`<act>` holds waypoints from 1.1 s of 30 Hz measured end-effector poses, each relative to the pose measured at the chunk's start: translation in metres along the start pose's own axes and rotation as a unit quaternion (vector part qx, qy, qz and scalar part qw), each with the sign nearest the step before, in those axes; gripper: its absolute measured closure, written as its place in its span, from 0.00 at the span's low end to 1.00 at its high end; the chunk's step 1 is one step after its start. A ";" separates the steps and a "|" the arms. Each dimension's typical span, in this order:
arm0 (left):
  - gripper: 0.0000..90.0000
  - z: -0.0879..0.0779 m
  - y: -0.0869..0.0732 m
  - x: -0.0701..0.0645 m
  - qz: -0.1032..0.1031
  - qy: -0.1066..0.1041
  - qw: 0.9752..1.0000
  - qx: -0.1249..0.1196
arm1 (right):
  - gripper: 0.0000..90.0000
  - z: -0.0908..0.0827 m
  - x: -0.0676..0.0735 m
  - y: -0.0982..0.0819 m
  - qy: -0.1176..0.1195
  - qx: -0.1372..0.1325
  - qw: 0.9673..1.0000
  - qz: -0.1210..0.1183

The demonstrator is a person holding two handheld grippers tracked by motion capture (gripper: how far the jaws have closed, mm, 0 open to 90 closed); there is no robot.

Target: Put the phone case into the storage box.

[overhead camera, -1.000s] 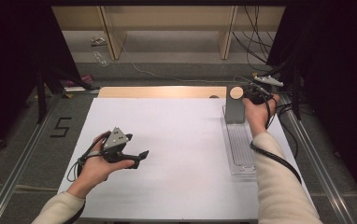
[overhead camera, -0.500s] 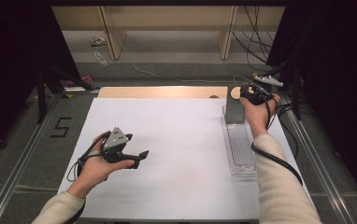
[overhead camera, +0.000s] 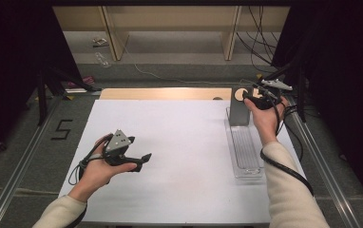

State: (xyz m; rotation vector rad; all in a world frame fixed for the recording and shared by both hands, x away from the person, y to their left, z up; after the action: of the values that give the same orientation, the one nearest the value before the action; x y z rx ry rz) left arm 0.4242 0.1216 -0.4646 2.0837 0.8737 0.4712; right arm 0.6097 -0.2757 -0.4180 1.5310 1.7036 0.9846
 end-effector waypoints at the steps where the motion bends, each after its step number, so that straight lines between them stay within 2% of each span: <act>1: 0.16 0.000 0.000 0.000 0.000 0.001 1.000 0.001 | 0.24 -0.001 0.001 -0.002 0.003 0.003 1.000 -0.002; 6: 0.16 0.000 0.000 0.000 -0.001 0.000 1.000 0.000 | 0.20 -0.007 0.001 -0.010 0.013 0.010 1.000 -0.016; 15: 0.17 0.000 -0.001 0.000 -0.004 -0.001 1.000 0.002 | 0.19 -0.020 -0.001 -0.019 0.027 0.015 0.999 -0.025; 33: 0.17 0.000 -0.001 0.001 -0.005 0.001 1.000 0.003 | 0.19 -0.046 0.014 -0.033 0.064 0.015 0.997 -0.039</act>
State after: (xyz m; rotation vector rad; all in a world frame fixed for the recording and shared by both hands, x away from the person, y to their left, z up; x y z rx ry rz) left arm 0.4240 0.1231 -0.4653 2.0826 0.8882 0.4664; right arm 0.5519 -0.2683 -0.4223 1.4360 1.8603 1.0394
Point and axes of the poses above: each handheld gripper's, and its own axes: z roughly forward along the jaws, y roughly out of its top, x roughly to its left, the point moved 9 cm from there along z, roughly forward along the jaws, and after that the axes turned 6 degrees about x, right-handed, at the moved point
